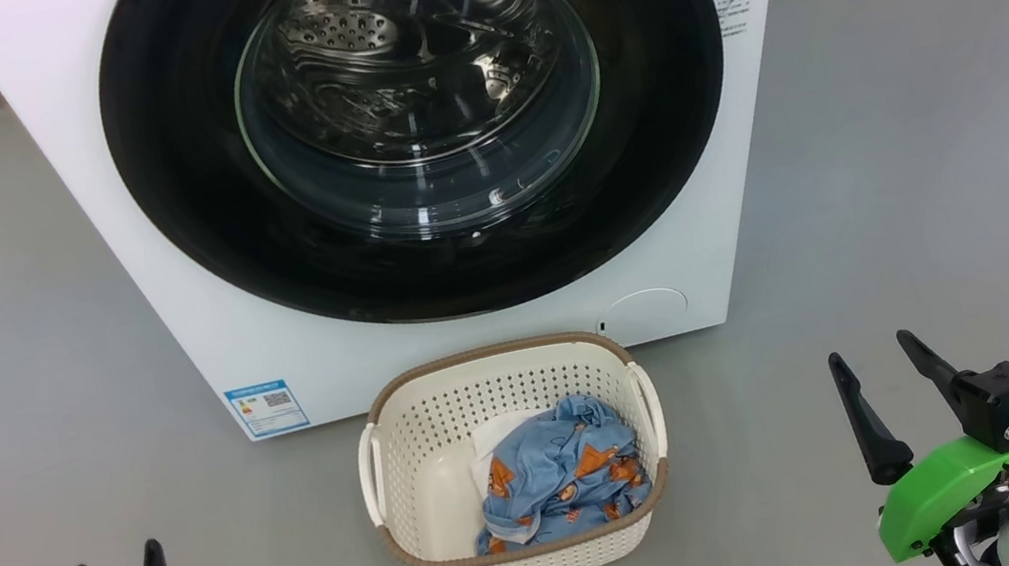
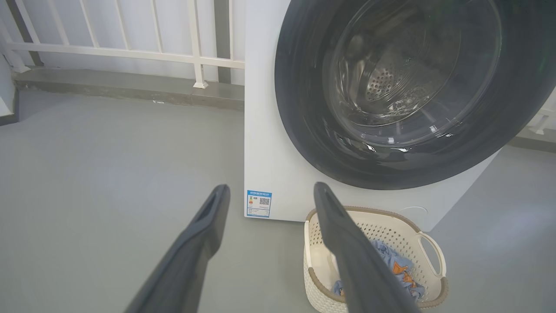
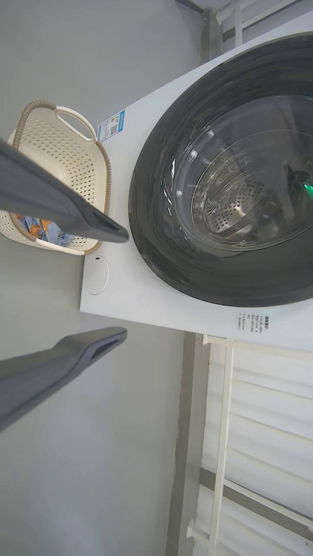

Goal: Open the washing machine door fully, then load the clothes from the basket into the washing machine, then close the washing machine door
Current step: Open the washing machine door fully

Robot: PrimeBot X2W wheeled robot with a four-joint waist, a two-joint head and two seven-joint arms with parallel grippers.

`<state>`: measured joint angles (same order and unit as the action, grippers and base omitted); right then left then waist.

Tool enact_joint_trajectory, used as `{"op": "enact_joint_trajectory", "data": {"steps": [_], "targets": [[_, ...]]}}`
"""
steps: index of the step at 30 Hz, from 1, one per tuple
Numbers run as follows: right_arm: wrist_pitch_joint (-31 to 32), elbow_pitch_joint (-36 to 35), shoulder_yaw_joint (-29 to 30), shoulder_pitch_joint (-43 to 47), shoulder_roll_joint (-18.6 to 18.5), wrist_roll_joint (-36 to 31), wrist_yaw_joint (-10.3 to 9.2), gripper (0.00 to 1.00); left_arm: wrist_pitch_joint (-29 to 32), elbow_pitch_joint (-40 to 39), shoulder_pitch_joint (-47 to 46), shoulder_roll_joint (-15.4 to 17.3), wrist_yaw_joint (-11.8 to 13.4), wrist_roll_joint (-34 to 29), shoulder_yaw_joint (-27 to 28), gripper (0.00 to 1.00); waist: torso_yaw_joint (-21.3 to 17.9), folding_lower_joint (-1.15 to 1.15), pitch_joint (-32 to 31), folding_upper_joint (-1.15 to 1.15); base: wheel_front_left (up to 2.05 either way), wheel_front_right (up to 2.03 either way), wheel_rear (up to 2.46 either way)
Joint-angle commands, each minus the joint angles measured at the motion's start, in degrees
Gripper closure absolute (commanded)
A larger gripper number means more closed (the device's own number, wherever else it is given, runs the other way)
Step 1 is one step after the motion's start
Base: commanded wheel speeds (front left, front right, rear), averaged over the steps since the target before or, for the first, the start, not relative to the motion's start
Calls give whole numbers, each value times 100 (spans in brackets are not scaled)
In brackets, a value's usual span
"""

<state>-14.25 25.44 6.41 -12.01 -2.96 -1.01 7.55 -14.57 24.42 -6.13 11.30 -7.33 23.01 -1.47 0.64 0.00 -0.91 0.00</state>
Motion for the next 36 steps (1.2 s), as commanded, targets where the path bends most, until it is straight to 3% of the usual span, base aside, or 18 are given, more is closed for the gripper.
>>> {"op": "enact_joint_trajectory", "data": {"steps": [1,23,36], "targets": [[-73,-127,-121,-69,8,34,-6,0,-43,-127,-222,163,-15,11,189,0,-1,0,3,0,57,57,-113],[-74,-212,-83,-99,8,88,-6,0,-43,-367,-210,144,-15,126,328,0,16,0,115,0,100,100,-200],[-74,-312,-65,-68,8,82,-6,0,-43,-739,-81,120,-15,-24,290,0,22,0,160,0,22,22,-45]]}}
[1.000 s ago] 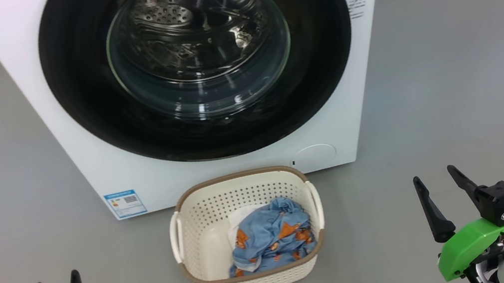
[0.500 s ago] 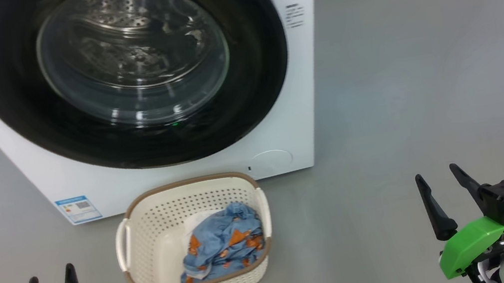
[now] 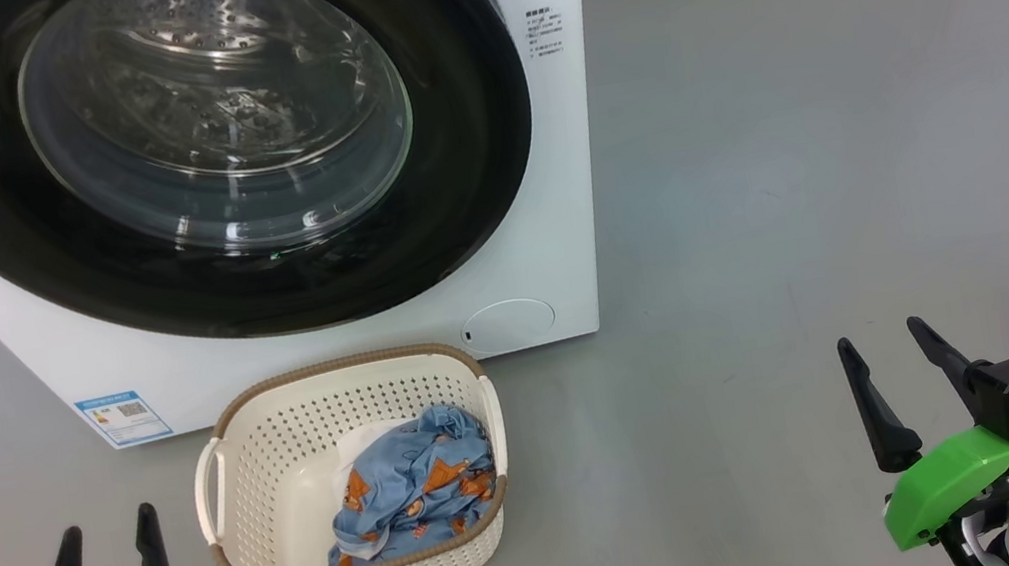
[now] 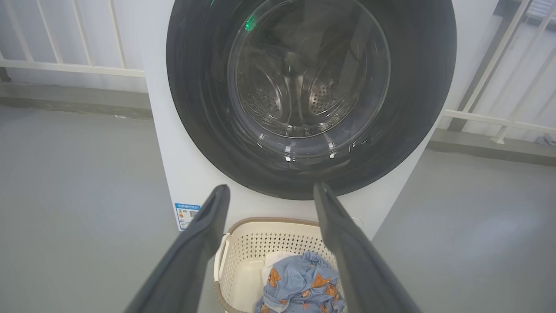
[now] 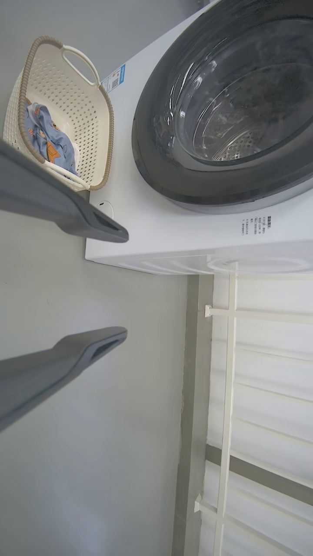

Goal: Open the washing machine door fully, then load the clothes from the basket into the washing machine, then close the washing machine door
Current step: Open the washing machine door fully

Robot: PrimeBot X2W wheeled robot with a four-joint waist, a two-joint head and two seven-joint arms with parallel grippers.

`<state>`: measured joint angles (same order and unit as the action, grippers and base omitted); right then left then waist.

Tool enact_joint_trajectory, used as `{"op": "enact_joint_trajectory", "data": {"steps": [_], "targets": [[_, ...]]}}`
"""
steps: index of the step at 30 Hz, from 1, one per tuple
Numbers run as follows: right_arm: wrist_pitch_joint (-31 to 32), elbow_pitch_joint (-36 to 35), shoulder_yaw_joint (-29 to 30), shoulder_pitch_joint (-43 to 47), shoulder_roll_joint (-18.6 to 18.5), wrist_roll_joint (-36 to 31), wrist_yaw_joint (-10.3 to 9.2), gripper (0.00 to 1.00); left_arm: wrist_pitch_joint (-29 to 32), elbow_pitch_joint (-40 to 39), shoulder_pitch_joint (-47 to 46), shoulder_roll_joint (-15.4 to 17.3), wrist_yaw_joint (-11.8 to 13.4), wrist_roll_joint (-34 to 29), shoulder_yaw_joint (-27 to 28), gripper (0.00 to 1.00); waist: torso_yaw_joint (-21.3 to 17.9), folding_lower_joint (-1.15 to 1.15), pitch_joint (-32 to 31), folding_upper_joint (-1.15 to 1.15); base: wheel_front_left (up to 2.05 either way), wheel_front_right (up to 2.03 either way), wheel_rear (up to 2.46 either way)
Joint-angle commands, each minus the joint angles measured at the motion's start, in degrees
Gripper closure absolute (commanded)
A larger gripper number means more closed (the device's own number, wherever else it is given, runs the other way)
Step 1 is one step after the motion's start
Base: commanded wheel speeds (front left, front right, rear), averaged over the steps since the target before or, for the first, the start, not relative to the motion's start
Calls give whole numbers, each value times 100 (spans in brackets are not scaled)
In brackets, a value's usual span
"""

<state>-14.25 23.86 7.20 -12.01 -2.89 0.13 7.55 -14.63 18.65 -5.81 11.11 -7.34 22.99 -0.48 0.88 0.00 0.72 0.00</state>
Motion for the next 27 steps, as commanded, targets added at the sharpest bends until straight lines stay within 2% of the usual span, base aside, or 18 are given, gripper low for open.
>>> {"op": "enact_joint_trajectory", "data": {"steps": [1,20,27], "targets": [[-74,-153,-145,-64,2,-32,-6,0,-37,-171,-102,137,-14,-25,182,0,-3,0,-6,0,0,0,0],[-74,-141,-137,-35,2,5,-6,0,-37,-188,-42,153,-14,-71,109,0,24,0,-59,0,0,0,0],[-74,-161,-116,-132,2,275,-6,0,-37,-272,-8,189,-14,-66,15,0,87,0,-32,0,0,0,0]]}}
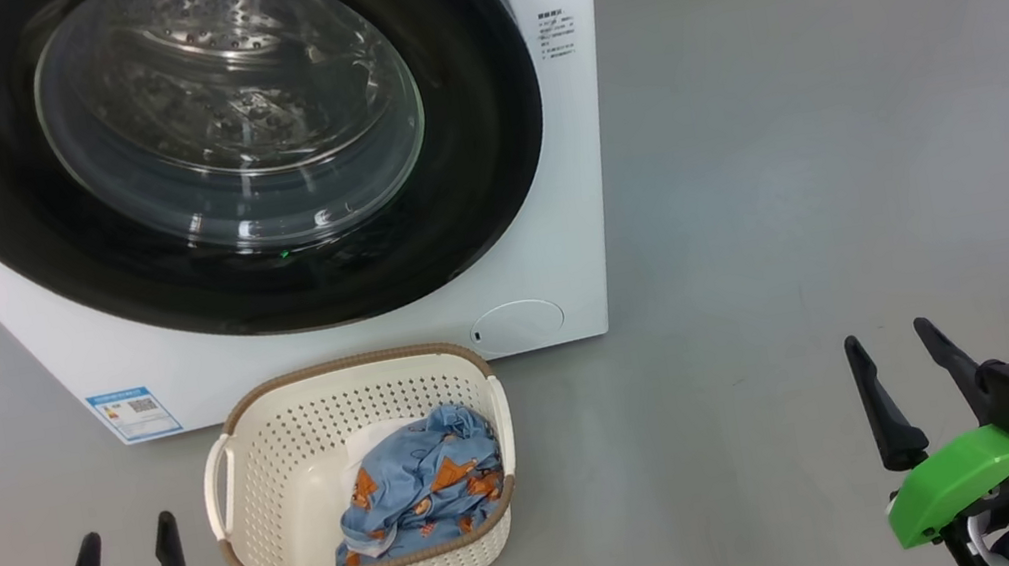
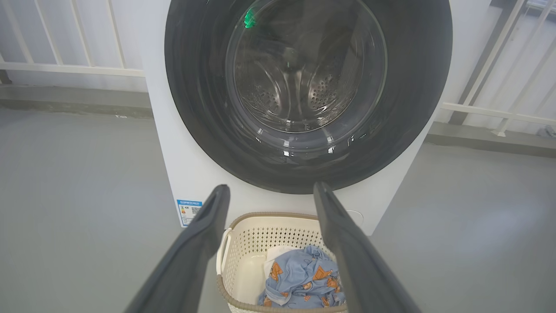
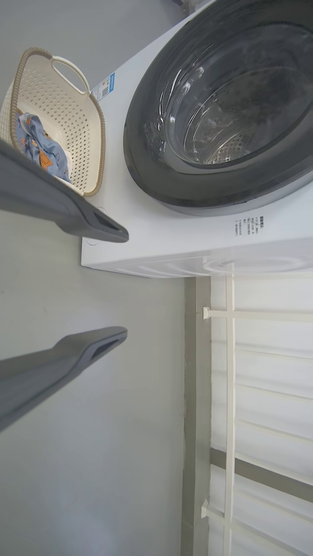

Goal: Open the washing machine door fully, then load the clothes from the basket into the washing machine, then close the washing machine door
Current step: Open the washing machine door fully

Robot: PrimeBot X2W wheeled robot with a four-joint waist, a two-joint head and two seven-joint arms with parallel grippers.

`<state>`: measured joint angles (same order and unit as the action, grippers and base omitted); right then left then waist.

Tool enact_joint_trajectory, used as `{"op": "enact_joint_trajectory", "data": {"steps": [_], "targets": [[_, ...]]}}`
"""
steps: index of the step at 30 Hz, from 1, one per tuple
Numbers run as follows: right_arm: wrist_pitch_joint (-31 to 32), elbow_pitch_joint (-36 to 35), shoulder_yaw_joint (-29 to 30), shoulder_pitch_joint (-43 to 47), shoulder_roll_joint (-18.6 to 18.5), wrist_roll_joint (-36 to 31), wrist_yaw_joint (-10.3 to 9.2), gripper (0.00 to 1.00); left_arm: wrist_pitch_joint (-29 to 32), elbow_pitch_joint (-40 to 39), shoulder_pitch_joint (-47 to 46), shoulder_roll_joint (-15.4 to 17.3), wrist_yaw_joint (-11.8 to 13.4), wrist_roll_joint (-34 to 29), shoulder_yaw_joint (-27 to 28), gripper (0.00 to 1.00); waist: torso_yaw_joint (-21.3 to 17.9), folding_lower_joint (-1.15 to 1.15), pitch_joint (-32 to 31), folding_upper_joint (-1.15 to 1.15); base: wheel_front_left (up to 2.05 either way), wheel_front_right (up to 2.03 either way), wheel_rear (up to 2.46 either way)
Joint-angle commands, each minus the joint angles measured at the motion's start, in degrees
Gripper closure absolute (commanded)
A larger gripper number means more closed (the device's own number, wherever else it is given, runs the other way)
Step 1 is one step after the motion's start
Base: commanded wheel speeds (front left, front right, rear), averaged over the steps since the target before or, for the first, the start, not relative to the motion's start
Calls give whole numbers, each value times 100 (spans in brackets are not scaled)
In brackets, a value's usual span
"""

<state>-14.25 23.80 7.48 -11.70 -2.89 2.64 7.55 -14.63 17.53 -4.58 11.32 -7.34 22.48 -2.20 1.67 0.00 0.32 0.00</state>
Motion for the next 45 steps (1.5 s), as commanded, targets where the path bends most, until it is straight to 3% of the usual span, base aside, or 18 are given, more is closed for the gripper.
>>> {"op": "enact_joint_trajectory", "data": {"steps": [1,12,21,22,23,24,25,26,38,45], "targets": [[-74,-164,-136,-195,2,66,-6,0,-37,-177,-123,168,-14,-14,172,0,22,0,19,0,0,0,0],[51,-514,12,-975,2,637,-6,0,-37,-320,-59,161,-14,63,-1,0,202,0,295,0,0,0,0],[221,-516,249,-1656,2,2001,-6,0,-37,-245,-209,239,-14,223,-95,0,348,0,547,0,0,0,0],[237,-476,277,-1711,2,2219,-6,13,-37,-237,-225,252,-14,234,-110,0,356,0,578,0,0,0,0],[264,-436,285,-1775,2,2412,-6,47,-37,-235,-242,260,-14,244,-125,0,363,0,607,0,0,0,0],[279,-394,309,-1846,2,2626,-6,70,-37,-238,-261,267,-14,253,-139,0,369,0,636,0,0,0,0],[279,-394,309,-1846,2,2626,-6,70,-37,-238,-261,267,-14,253,-139,0,369,0,636,0,0,0,0],[297,-349,337,-1921,2,2821,-6,98,-37,-244,-277,275,-14,264,-149,0,371,0,670,0,0,0,0],[912,317,703,-3027,2,4781,-6,100,-37,-303,-515,344,-14,422,-279,0,432,0,1139,0,0,0,0],[2029,824,1153,-3965,-6,5039,-6,100,-37,-338,-695,426,-14,549,-451,0,565,0,1489,0,0,0,0]]}}
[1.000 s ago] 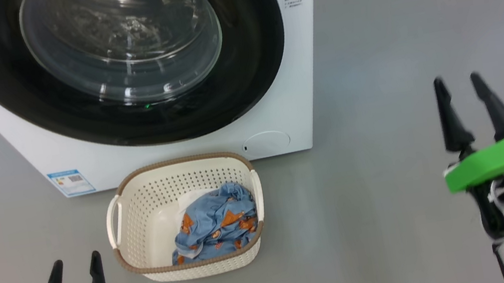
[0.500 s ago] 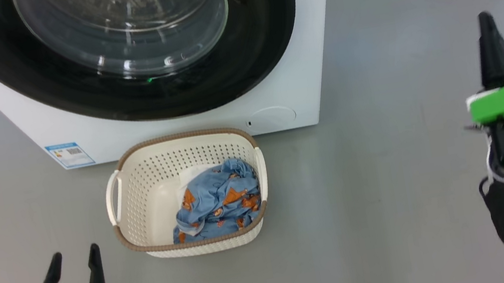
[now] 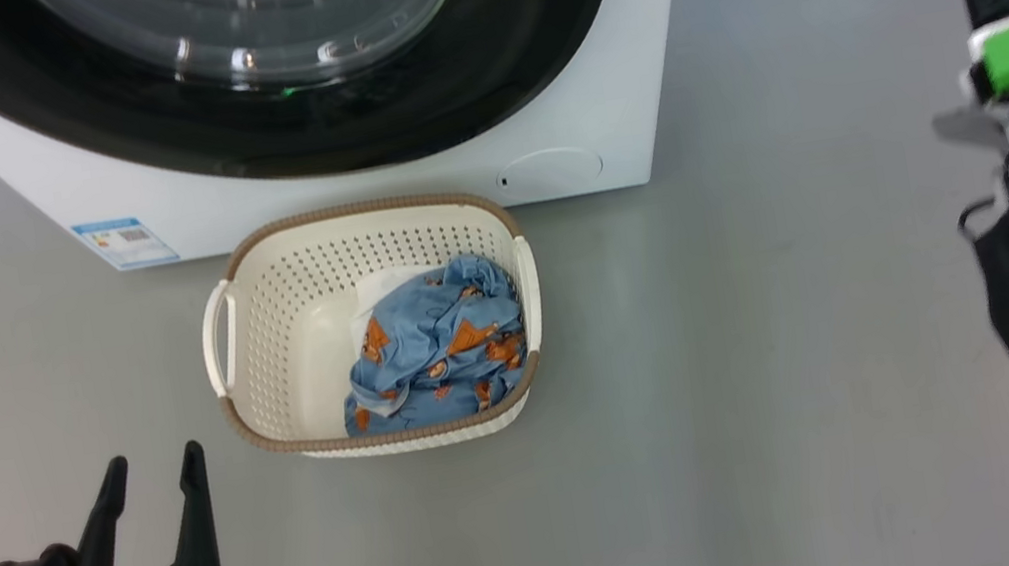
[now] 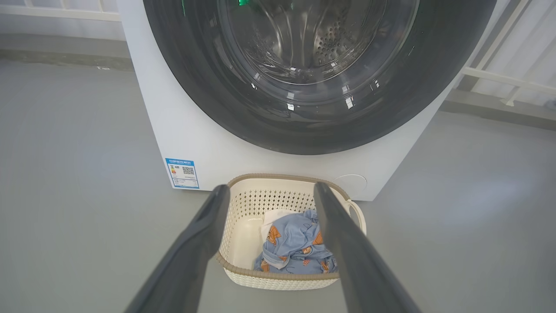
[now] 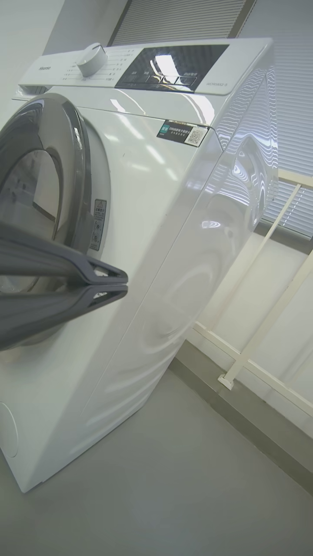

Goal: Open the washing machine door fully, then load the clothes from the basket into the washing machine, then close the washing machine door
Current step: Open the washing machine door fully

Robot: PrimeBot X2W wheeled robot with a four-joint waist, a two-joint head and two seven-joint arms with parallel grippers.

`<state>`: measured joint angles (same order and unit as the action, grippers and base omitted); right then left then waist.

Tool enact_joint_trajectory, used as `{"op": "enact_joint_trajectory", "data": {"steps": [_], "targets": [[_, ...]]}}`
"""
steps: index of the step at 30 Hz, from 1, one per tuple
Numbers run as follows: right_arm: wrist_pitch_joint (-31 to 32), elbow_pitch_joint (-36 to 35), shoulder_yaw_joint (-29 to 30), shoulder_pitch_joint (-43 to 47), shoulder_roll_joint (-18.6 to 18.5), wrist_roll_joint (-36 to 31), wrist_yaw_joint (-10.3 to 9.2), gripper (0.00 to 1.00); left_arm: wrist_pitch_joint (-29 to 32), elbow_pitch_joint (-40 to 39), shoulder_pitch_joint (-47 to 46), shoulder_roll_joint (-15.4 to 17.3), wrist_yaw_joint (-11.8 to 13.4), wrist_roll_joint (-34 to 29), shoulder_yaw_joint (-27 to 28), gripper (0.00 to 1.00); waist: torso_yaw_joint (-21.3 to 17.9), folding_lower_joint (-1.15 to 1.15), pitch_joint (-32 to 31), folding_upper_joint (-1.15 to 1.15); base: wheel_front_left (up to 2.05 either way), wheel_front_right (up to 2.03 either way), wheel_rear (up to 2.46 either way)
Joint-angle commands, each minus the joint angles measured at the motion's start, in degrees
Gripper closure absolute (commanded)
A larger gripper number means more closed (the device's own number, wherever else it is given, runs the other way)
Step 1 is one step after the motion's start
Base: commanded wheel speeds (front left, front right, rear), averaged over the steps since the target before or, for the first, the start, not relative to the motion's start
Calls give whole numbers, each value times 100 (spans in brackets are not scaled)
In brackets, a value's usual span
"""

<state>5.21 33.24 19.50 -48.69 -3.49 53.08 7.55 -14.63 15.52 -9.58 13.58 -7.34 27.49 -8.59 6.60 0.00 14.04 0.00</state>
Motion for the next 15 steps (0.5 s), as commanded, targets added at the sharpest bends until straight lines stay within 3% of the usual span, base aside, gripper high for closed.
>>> {"op": "enact_joint_trajectory", "data": {"steps": [1,9,15], "targets": [[238,-44,59,-405,53,20,-6,100,-37,-143,-216,209,-14,62,168,0,88,0,153,0,0,0,0],[1579,589,689,-1458,58,16,-6,100,-37,-187,-380,253,-14,163,28,0,211,0,490,0,0,0,0],[2220,927,1032,-2311,60,-229,-6,100,-37,-263,-590,265,-14,245,9,0,355,0,843,0,0,0,0]]}}
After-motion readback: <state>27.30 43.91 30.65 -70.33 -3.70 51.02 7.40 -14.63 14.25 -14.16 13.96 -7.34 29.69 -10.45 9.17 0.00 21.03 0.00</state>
